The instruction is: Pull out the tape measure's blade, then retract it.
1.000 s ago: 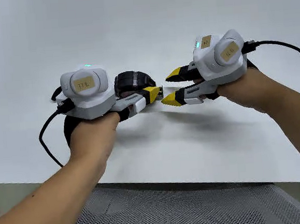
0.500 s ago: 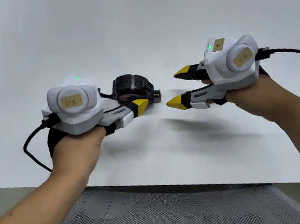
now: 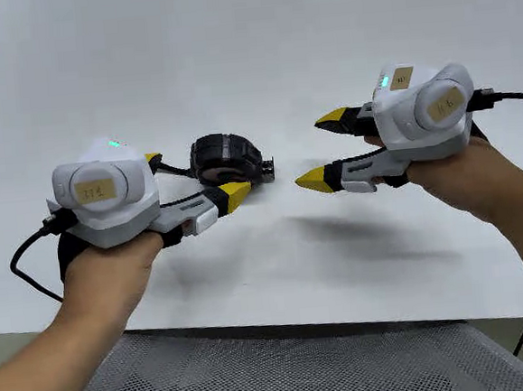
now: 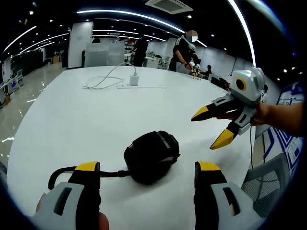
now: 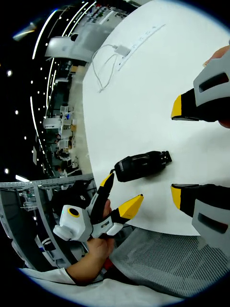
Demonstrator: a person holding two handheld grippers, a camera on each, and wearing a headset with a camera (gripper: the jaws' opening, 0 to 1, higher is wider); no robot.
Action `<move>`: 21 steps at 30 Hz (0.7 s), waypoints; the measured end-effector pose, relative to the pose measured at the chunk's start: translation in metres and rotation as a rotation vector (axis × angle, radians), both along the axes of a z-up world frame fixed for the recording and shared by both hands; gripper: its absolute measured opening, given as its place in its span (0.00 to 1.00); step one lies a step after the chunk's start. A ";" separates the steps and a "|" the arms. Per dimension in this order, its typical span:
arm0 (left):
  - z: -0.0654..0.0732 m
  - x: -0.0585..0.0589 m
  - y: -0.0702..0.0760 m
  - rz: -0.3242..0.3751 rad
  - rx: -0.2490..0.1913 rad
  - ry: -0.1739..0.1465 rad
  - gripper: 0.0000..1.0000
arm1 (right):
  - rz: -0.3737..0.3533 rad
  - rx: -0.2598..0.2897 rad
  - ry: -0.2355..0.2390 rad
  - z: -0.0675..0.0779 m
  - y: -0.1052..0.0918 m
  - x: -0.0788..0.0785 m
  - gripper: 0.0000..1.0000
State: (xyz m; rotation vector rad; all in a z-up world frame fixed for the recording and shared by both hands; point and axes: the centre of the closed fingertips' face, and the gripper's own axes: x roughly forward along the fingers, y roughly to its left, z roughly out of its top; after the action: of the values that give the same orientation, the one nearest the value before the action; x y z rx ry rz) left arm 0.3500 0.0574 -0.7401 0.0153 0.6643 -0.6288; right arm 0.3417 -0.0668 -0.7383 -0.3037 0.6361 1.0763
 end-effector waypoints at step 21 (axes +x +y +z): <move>0.009 -0.014 0.023 -0.082 0.040 -0.007 0.84 | -0.055 -0.002 -0.016 0.016 -0.026 -0.016 0.53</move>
State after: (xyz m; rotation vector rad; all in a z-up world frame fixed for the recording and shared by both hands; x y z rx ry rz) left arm 0.3360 0.0805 -0.7311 0.0820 0.6721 -0.6938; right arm 0.3256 -0.0931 -0.7223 -0.2947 0.6280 1.0193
